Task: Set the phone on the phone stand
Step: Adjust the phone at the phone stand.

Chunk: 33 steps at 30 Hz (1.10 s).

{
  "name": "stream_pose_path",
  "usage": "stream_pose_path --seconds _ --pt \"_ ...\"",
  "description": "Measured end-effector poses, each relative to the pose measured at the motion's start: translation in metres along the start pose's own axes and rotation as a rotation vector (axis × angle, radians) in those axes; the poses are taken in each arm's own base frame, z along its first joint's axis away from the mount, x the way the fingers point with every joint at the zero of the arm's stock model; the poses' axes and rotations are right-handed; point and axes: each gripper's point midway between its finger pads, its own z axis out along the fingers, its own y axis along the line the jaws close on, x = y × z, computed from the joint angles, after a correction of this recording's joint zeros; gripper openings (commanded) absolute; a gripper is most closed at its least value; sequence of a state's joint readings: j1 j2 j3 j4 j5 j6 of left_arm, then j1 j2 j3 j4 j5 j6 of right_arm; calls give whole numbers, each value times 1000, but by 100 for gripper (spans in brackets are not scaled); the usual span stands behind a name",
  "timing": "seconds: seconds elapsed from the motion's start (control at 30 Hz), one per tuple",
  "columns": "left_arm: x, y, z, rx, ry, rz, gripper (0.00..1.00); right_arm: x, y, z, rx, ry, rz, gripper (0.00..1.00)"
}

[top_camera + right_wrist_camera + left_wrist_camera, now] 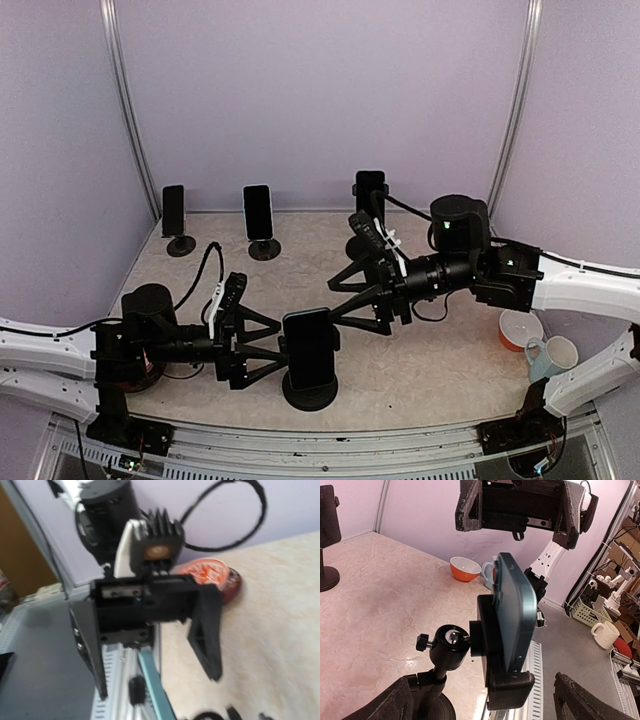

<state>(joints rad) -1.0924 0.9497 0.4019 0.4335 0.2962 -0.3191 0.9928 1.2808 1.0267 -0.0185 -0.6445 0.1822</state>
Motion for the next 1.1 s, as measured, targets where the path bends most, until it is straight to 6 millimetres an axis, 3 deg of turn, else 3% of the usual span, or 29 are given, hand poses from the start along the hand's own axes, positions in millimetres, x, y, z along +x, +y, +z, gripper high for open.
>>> stream_pose_path --seconds 0.13,0.37,0.67,0.8,1.1 --pt "0 3 5 -12 8 -12 89 20 -5 -7 60 25 33 80" --pt "-9 3 11 -21 2 -16 83 60 -13 3 139 111 99 74" --pt "-10 3 16 -32 8 -19 68 79 -25 16 214 153 146 51" --pt "-9 3 17 -33 11 -17 61 87 -24 25 209 177 161 35" --pt "-7 3 18 -32 19 -16 49 89 -19 32 192 189 171 31"
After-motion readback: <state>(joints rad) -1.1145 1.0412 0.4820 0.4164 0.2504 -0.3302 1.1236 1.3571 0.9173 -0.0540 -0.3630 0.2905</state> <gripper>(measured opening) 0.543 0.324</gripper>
